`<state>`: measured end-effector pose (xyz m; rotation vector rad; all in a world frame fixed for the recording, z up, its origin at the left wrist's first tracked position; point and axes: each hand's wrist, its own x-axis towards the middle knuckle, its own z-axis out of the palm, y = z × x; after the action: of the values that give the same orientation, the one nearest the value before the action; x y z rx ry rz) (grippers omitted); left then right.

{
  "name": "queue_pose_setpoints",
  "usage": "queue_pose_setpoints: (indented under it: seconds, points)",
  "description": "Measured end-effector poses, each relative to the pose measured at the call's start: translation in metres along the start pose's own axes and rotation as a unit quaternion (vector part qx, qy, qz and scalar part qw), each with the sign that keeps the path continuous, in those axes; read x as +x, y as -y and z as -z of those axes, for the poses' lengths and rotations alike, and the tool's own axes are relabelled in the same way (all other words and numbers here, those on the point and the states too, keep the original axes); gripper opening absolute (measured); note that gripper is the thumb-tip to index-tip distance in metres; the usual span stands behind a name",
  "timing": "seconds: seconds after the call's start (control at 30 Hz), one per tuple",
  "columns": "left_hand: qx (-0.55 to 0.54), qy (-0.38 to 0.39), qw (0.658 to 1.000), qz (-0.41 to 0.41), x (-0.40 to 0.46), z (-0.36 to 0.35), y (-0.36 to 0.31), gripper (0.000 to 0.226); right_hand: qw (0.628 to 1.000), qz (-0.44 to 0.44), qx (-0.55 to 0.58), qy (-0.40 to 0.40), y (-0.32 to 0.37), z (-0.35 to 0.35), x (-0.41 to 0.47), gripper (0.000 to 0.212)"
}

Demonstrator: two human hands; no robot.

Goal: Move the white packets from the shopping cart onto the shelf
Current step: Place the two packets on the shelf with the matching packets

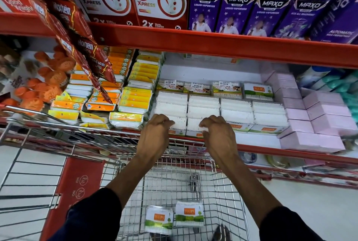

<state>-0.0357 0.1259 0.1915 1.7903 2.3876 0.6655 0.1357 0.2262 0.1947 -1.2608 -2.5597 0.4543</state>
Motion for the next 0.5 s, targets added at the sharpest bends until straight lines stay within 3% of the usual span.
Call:
queue_pose_setpoints:
  seconds: [0.5]
  points:
    - [0.022,-0.027,0.999,-0.003,-0.019,-0.012,0.009,0.042,0.999,0.03,-0.017,-0.017,-0.001,-0.007,-0.023,0.043]
